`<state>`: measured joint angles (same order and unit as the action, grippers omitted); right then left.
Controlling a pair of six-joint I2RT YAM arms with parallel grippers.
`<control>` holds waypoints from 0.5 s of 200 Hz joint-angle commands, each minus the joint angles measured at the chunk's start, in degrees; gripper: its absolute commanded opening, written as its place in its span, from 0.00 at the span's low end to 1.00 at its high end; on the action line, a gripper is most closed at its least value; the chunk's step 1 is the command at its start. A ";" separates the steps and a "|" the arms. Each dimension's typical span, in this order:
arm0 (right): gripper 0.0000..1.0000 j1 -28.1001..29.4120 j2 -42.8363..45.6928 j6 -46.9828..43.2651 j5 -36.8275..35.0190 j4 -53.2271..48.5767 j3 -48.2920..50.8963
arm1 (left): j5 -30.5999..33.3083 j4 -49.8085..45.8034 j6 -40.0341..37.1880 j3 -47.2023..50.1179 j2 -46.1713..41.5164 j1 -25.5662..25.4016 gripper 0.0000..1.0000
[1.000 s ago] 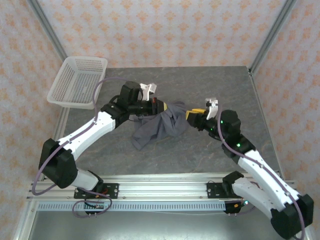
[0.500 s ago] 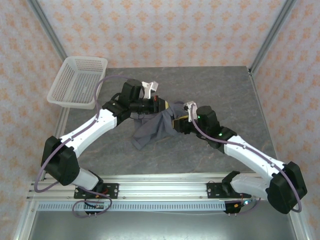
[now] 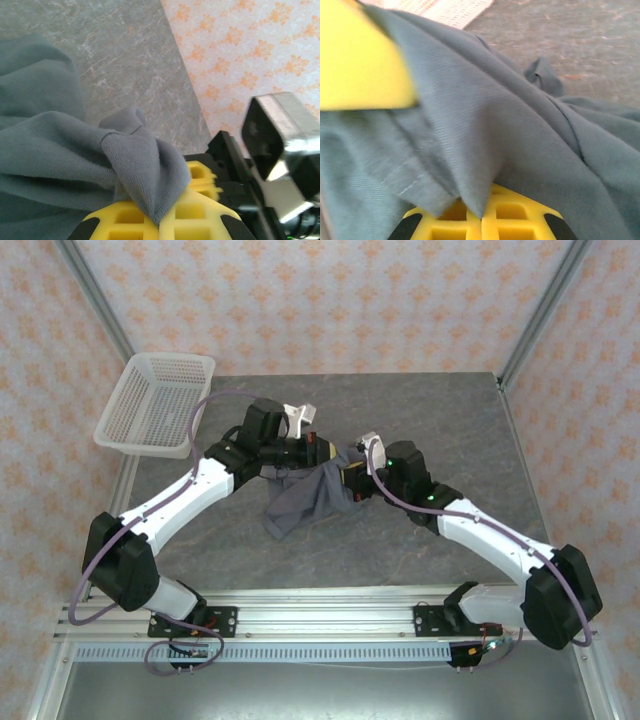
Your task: Fold the inside-out t-shirt
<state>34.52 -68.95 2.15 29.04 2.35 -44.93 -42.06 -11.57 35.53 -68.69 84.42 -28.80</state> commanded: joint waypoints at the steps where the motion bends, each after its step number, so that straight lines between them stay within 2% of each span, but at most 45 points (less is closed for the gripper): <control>1: 0.00 -1.11 6.26 5.79 14.23 6.05 -0.59 | 2.90 -2.24 -1.86 0.57 -1.54 3.39 0.00; 11: 0.00 -1.39 8.25 9.89 19.74 8.82 0.22 | 0.98 -1.14 -1.42 1.30 -0.34 5.38 0.00; 20: 0.00 -1.39 9.52 13.47 22.71 10.77 0.49 | 0.37 -1.29 -1.78 1.10 0.93 6.26 0.06; 48: 0.00 -1.48 11.83 23.42 22.59 18.86 2.21 | 1.01 -2.72 -3.89 -0.60 2.30 6.21 0.34; 78: 0.00 -2.73 12.13 21.93 18.91 18.11 3.26 | 4.88 -4.95 -6.63 0.06 -3.13 6.37 0.58; 100: 0.00 -3.97 11.07 22.09 20.33 18.91 4.08 | 9.93 -9.13 -9.21 1.38 -9.96 6.33 0.63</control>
<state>31.79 -57.63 22.59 47.05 16.40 -42.15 -38.41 -16.25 30.70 -67.96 83.37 -22.87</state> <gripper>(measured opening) 0.042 0.620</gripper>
